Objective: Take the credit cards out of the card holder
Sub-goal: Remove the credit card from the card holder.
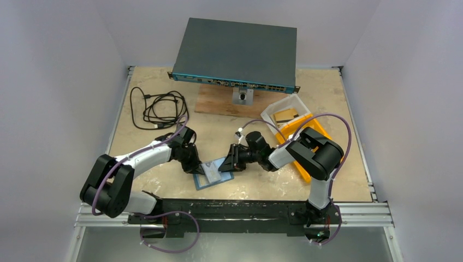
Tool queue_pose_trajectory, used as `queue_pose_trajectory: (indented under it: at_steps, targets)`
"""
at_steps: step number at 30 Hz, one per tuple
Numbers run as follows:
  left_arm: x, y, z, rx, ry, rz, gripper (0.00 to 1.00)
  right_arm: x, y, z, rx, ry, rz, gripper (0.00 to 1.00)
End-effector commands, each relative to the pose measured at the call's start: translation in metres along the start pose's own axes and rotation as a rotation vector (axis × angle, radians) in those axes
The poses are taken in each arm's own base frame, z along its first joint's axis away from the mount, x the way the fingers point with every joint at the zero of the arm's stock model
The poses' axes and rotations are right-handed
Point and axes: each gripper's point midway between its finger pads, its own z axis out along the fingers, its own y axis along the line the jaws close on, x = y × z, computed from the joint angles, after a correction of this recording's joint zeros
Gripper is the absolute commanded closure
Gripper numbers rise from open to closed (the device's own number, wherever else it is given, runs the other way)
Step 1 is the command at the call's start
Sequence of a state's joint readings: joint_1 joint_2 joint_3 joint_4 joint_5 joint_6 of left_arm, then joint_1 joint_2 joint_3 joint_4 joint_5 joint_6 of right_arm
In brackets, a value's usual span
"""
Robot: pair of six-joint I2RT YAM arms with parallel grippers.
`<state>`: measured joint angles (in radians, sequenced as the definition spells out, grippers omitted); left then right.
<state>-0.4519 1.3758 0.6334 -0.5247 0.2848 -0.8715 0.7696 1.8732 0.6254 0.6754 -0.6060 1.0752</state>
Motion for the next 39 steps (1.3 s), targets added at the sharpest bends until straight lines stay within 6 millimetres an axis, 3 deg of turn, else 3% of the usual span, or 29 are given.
queue_pose_trajectory:
  at_steps: [1, 10, 19, 23, 32, 39]
  targets:
    - [0.000, 0.033, 0.009, -0.137, -0.011, 0.007, 1.00, -0.004, 0.000, 0.007, -0.014, 0.011, -0.011, 0.72]
    - [-0.006, 0.022, -0.007, -0.097, -0.054, 0.051, 1.00, 0.001, 0.001, 0.016, -0.024, 0.046, -0.011, 0.69]
    - [-0.004, 0.019, 0.001, -0.078, -0.028, 0.054, 1.00, 0.008, 0.014, 0.029, -0.064, 0.075, -0.008, 0.69]
    - [-0.004, 0.018, 0.002, -0.076, -0.025, 0.056, 1.00, 0.009, 0.016, 0.030, -0.069, 0.077, -0.002, 0.74]
    - [-0.002, 0.020, 0.002, -0.080, -0.022, 0.062, 1.00, 0.011, 0.019, 0.028, -0.090, 0.078, 0.010, 0.99]
    - [-0.005, 0.017, -0.017, -0.081, -0.059, 0.090, 1.00, 0.013, 0.010, 0.024, -0.055, 0.067, 0.014, 1.00]
